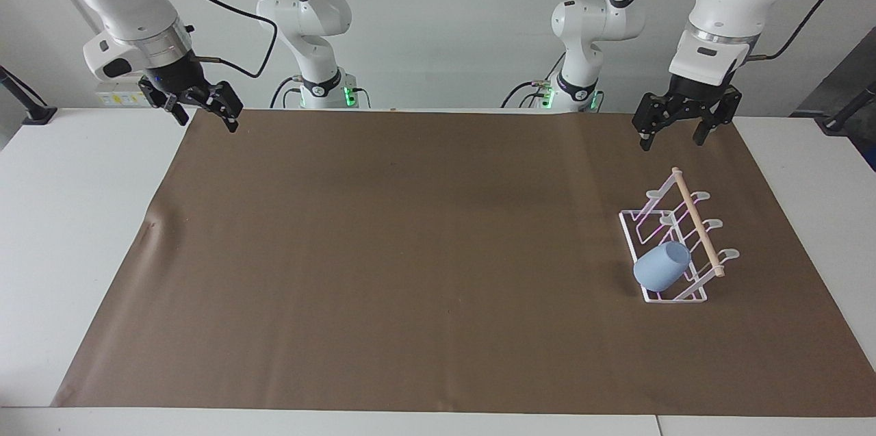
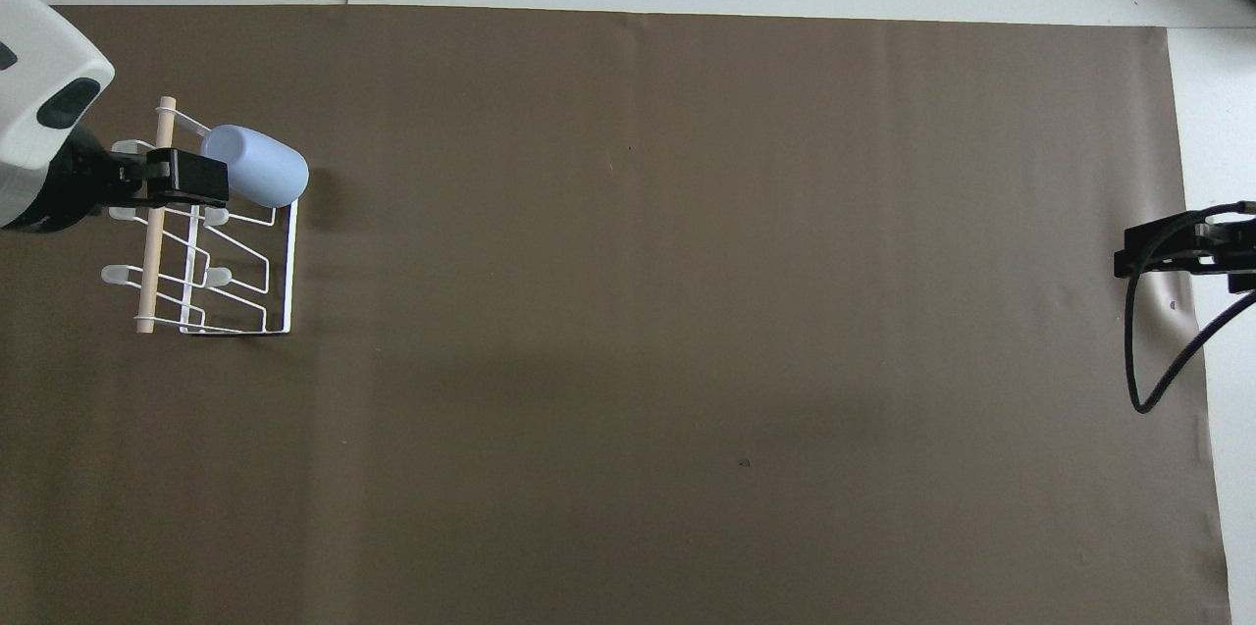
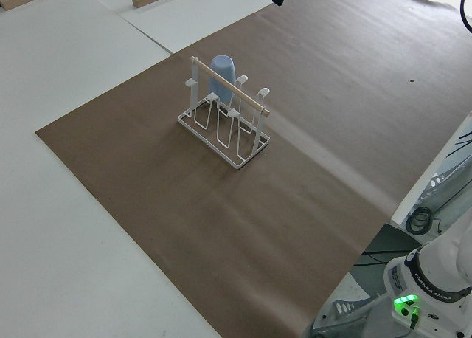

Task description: Hang cup on cup holder

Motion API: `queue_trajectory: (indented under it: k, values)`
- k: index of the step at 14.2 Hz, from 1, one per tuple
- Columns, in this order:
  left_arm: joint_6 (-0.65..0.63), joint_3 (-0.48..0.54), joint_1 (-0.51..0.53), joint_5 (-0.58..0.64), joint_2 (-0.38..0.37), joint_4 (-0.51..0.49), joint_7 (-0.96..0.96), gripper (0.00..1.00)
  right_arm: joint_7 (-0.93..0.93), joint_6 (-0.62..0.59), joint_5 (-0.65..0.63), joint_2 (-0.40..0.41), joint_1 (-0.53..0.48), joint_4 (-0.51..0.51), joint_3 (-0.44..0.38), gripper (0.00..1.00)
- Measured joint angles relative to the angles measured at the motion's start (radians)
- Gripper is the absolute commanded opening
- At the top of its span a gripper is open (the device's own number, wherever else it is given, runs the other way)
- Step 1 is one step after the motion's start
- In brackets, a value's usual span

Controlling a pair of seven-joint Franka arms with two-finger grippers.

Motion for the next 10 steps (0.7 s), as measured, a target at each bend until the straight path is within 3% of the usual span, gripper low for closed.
queue_trajectory:
  k: [10]
  values:
    - [-0.124, 0.102, 0.001, -0.042, 0.0, 0.034, 0.239, 1.0, -0.007, -0.006, 0.007, 0.0, 0.005, 0.04, 0.001, 1.0]
